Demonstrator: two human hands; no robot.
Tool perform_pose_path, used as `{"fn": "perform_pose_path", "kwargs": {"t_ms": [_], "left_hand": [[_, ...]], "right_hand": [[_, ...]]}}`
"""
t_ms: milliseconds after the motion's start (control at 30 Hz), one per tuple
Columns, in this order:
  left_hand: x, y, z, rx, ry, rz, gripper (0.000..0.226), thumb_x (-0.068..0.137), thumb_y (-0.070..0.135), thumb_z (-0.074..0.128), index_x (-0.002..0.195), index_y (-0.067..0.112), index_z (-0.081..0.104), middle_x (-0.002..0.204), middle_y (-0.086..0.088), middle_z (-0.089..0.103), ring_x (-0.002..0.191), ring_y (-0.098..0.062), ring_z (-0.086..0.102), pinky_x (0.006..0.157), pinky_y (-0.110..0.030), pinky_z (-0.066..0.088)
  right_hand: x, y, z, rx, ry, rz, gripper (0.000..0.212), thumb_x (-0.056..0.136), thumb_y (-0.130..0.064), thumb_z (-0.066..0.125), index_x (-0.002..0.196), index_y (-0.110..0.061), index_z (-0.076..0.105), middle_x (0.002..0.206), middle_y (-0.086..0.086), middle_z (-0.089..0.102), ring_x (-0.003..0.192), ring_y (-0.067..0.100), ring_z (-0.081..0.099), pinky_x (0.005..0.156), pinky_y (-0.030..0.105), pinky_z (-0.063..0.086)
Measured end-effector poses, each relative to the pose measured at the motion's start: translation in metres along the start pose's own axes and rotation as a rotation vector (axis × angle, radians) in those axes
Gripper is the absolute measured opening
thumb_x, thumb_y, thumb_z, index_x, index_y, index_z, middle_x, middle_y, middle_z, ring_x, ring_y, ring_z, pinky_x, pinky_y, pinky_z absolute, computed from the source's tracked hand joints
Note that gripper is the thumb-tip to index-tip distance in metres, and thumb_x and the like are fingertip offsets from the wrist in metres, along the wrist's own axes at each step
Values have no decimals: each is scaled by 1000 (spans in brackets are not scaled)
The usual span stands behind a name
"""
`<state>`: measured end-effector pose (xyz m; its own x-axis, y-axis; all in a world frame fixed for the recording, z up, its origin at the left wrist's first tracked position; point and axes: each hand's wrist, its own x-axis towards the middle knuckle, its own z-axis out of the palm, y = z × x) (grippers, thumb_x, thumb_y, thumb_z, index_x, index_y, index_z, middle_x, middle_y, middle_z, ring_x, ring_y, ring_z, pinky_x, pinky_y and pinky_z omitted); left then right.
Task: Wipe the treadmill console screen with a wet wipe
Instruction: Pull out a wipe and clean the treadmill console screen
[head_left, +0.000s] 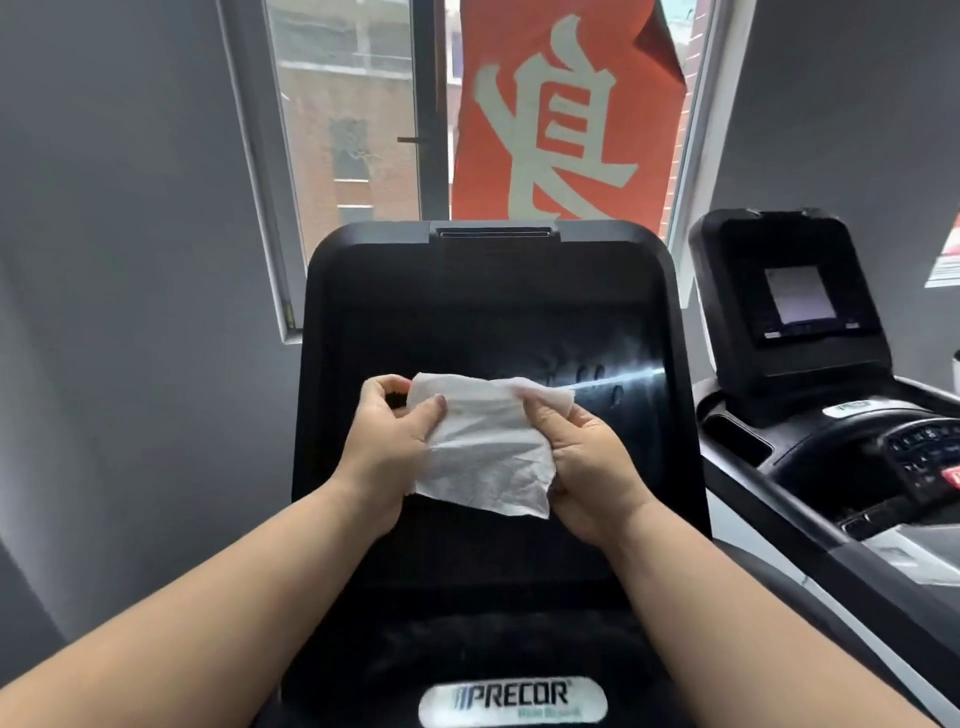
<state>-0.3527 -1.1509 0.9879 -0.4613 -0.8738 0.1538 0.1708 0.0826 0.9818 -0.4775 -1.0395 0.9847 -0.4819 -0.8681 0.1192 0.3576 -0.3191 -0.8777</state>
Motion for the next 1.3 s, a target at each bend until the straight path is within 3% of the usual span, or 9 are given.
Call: {"fn": "perform_pose_path", "kwargs": {"t_ms": [267,433,500,633,733,800,900,1067,1300], "left_hand": [[38,3,25,46,-209,87,38,91,-7,48,95,24,69,99,-6,72,78,-21,66,72,-39,54],[52,18,57,106,-503,55,45,87,-7,51,102,30,73,102,-10,73,86,-24,68,80,-39,54],[60,22,70,198,-499,169,35,79,2,58,97,29,73,92,-12,73,80,-26,69,73,-40,56],[90,18,88,350,-236,437,13,77,19,70,86,29,70,71,-4,67,54,-16,52,57,-35,45],[114,10,91,435,-59,523,10,83,18,69,85,28,68,73,17,67,55,-4,52,59,-25,47],[129,3,86,664,14,648,16,83,14,64,88,29,69,76,21,64,70,-2,56,71,-19,46],[160,-10,80,1064,-34,866,37,83,14,57,116,27,65,131,10,58,124,-19,47,105,-35,32],[197,-19,84,1440,-209,817,51,99,30,34,148,38,24,159,11,12,147,-15,1,116,-44,-2],[212,-23,92,1327,-116,899,43,99,29,36,142,28,41,152,11,35,142,-16,25,114,-56,11]], "right_hand": [[44,0,-29,-224,345,-24,25,92,-12,60,115,-14,52,100,9,62,75,14,62,60,25,55],[46,-9,-41,-74,-232,44,39,85,-5,60,124,-10,59,119,16,63,109,26,59,99,44,45],[54,-16,-47,-15,-312,49,45,85,0,60,129,-8,55,117,18,62,107,31,59,95,45,47],[80,-29,-68,-115,6,18,26,86,-10,60,108,4,65,95,23,67,70,26,65,51,31,49],[98,-41,-111,-38,318,-87,30,76,-6,56,102,8,63,98,30,67,78,37,64,57,37,49],[104,-48,-142,-148,616,-254,18,76,0,55,91,-6,63,90,18,65,82,32,61,67,38,47],[110,-58,-165,-569,937,-516,37,76,2,48,96,-21,68,93,0,70,89,18,64,80,32,52],[151,-63,-165,-1374,644,-728,41,75,8,46,105,-4,73,123,16,64,118,34,54,102,10,26],[143,-32,-169,-1556,368,-602,31,93,-15,44,116,0,57,142,13,49,136,26,39,107,6,14]]}}
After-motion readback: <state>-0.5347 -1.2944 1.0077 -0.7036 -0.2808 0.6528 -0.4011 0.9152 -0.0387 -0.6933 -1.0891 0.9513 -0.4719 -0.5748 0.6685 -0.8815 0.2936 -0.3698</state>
